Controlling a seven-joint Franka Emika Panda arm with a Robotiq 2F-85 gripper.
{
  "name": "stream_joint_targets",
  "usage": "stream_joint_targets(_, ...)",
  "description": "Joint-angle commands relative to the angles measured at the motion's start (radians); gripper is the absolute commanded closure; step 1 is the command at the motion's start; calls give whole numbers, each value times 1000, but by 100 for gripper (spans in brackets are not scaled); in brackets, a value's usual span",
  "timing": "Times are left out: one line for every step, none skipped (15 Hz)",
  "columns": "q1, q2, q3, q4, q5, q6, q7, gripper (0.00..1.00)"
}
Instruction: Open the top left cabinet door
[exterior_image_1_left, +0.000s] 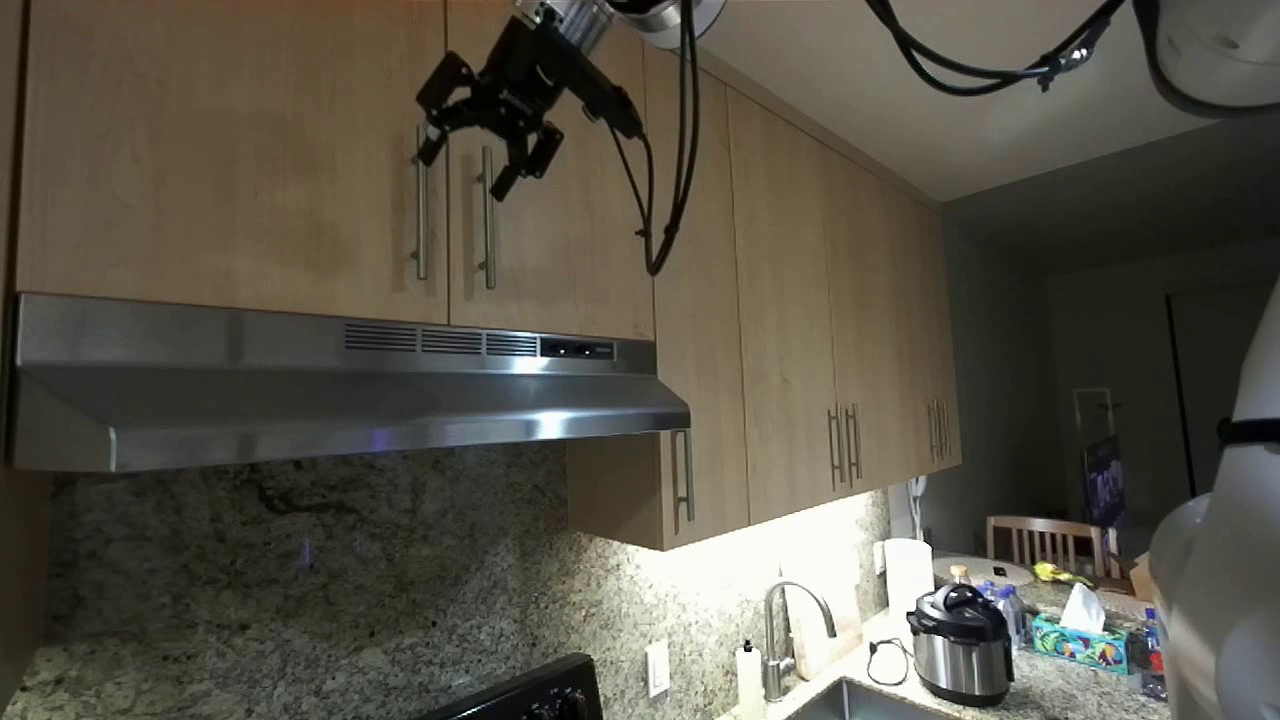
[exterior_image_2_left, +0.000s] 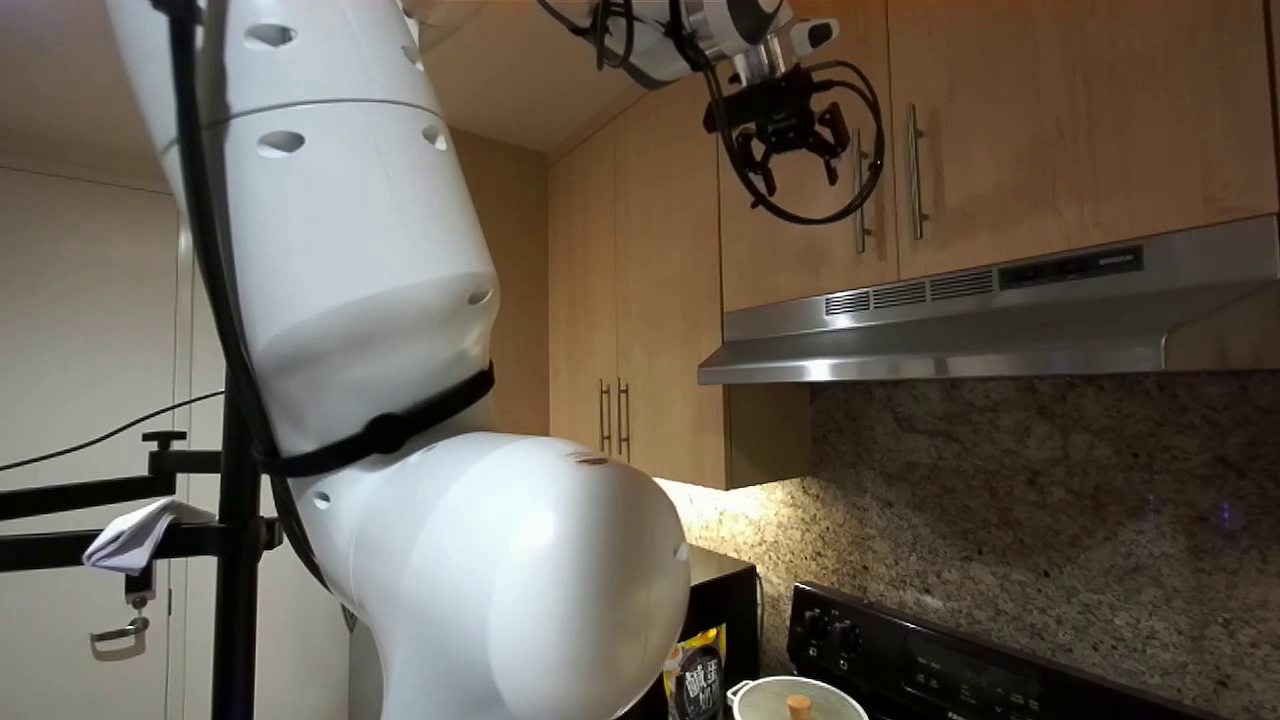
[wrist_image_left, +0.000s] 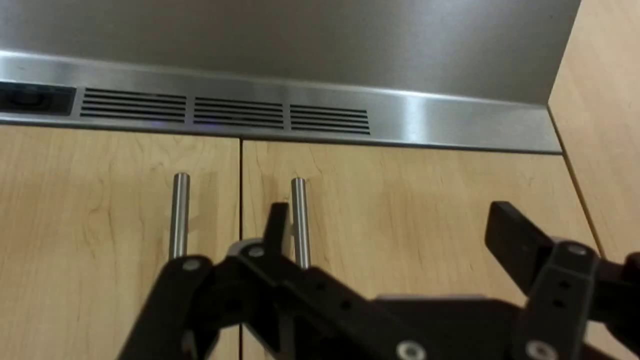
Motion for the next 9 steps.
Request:
stream_joint_targets(-1,36,5,33,34,93,26,0)
stream_joint_targets(4,43,3,37,47,119,21,0)
stream_joint_targets(4,50,2,42,55,143,22,0)
stream_joint_targets(4,61,1,51,62,156,23,0)
stream_joint_targets(4,70,0,56,70,167,25,0)
stream_joint_targets(1,79,-1,60,74,179,29,0)
stream_joint_targets(1,88,-4,63,82,191,28,0)
stream_joint_targets(2,97,-9,68,95,204,27,0)
stream_joint_targets(8,106,-16,71,115,226,13,0)
